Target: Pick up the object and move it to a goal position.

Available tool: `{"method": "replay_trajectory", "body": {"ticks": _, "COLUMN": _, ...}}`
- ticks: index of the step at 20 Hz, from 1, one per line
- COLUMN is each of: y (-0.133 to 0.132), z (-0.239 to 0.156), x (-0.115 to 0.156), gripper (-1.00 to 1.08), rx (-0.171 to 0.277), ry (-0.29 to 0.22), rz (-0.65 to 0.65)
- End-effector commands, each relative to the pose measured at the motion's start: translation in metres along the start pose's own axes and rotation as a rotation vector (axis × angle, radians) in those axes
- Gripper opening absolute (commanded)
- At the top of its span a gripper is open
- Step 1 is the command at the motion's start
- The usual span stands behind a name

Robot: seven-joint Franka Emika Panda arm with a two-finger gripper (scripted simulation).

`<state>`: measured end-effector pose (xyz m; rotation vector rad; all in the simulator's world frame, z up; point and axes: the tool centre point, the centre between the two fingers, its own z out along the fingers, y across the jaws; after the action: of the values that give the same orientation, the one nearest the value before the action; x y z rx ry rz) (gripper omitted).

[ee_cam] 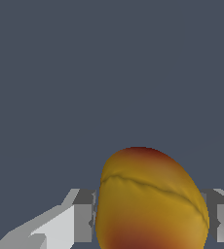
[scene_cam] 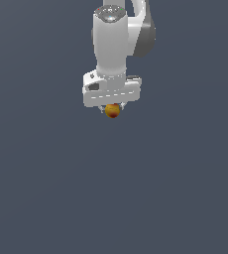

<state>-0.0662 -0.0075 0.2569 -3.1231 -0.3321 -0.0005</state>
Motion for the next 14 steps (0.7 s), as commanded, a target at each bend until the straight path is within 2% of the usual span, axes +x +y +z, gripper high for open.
{"method": "replay_trajectory", "body": {"ticks": 1, "y": 0.003, "z": -0.026, "x": 0.003, "gripper": -1.00, "rx": 0.000, "ry": 0.000, "rz": 0.000}}
{"method": "replay_trajectory", "body": {"ticks": 8, "y": 0.012, "z": -0.088, "x": 0.013, "gripper": -1.00, "rx": 0.000, "ry": 0.000, "rz": 0.000}}
{"method": "replay_trajectory", "body": {"ticks": 14, "y": 0.016, "z": -0.121, "x": 0.020, "gripper": -1.00, "rx": 0.000, "ry": 0.000, "rz": 0.000}}
